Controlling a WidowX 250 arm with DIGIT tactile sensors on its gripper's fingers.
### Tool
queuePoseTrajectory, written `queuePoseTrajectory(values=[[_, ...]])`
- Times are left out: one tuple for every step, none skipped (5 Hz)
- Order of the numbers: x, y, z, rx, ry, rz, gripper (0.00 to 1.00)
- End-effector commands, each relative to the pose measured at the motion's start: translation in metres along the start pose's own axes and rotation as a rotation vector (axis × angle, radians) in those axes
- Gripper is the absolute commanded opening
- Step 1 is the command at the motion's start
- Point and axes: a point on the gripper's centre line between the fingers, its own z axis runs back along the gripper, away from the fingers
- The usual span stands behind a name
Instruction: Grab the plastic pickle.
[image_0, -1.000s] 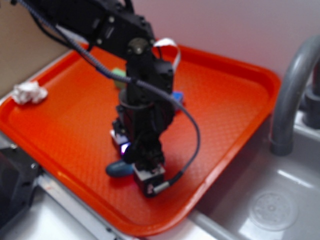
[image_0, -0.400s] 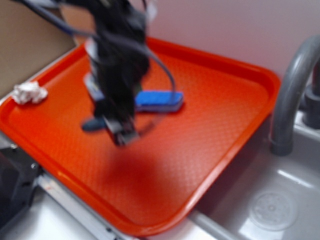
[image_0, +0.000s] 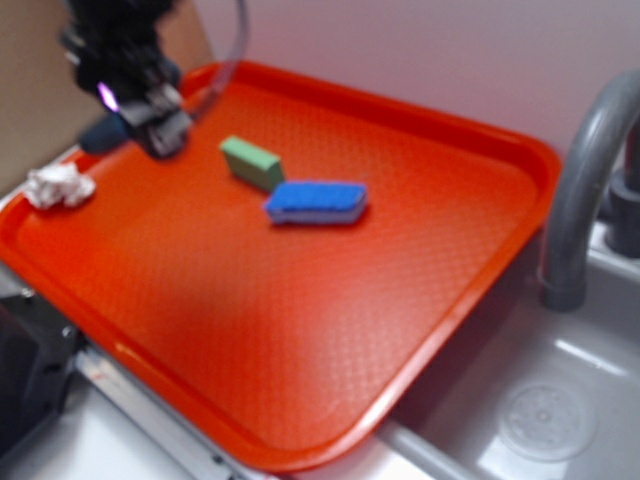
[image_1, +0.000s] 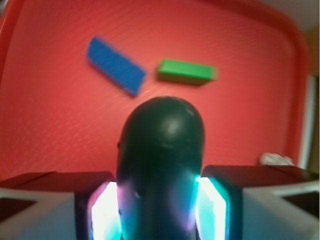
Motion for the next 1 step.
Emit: queuePoseTrajectory(values=[[-0.0176, 0.0367, 0.014, -0.102, -0.079, 0.094, 0.0]])
